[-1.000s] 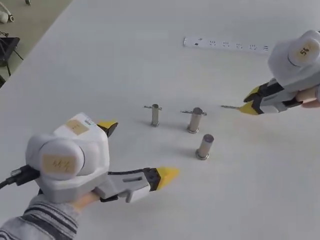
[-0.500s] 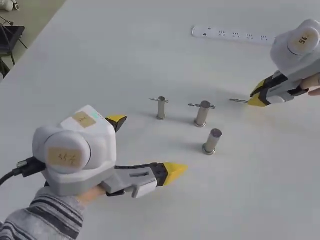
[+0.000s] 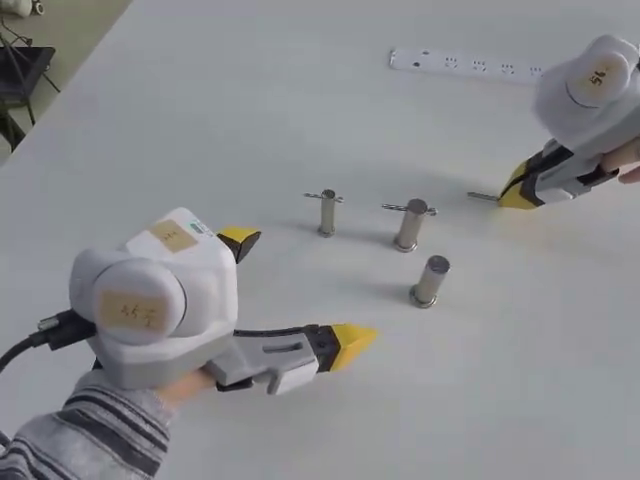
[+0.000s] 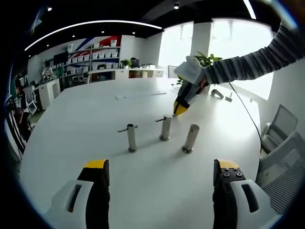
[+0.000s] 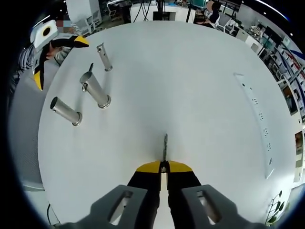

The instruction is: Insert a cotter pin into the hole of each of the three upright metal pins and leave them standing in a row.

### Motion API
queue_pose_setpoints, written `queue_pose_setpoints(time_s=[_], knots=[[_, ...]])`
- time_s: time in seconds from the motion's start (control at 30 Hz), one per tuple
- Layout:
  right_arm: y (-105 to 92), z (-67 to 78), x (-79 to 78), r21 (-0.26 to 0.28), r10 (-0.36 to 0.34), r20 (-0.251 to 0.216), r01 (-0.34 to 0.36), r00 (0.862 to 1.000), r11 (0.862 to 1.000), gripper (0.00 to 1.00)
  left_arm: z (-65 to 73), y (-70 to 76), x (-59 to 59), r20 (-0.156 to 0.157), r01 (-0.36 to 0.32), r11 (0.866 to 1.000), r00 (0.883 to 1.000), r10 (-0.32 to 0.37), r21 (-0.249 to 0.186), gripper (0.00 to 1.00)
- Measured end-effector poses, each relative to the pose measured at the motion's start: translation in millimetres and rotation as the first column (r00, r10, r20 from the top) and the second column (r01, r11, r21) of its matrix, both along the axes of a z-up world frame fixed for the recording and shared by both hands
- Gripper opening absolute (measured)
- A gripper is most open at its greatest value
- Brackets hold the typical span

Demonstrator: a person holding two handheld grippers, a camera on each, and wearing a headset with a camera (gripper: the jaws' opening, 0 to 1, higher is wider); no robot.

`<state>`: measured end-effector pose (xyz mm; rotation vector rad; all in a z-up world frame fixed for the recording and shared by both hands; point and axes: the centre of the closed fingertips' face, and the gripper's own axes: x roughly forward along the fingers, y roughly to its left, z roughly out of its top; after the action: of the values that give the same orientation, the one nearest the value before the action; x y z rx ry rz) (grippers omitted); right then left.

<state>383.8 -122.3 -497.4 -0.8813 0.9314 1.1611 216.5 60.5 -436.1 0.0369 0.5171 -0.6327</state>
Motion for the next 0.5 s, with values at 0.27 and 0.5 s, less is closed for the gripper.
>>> queue_pose_setpoints(time_s=[0.27, 0.5], knots=[[2.7, 1.8, -5.5, -0.022, 0.068, 0.033, -0.067, 0.997, 0.997, 0.00, -1.1, -1.0, -1.9, -0.019, 0.010, 1.000, 1.000, -0.010, -0.003, 0.83], [5.0, 16.2, -9.3, 0.022, 0.052, 0.062, -0.053, 0.997, 0.998, 0.00, 2.2, 3.3, 0.0, -0.017, -0.007, 1.000, 1.000, 0.008, 0.011, 0.82]])
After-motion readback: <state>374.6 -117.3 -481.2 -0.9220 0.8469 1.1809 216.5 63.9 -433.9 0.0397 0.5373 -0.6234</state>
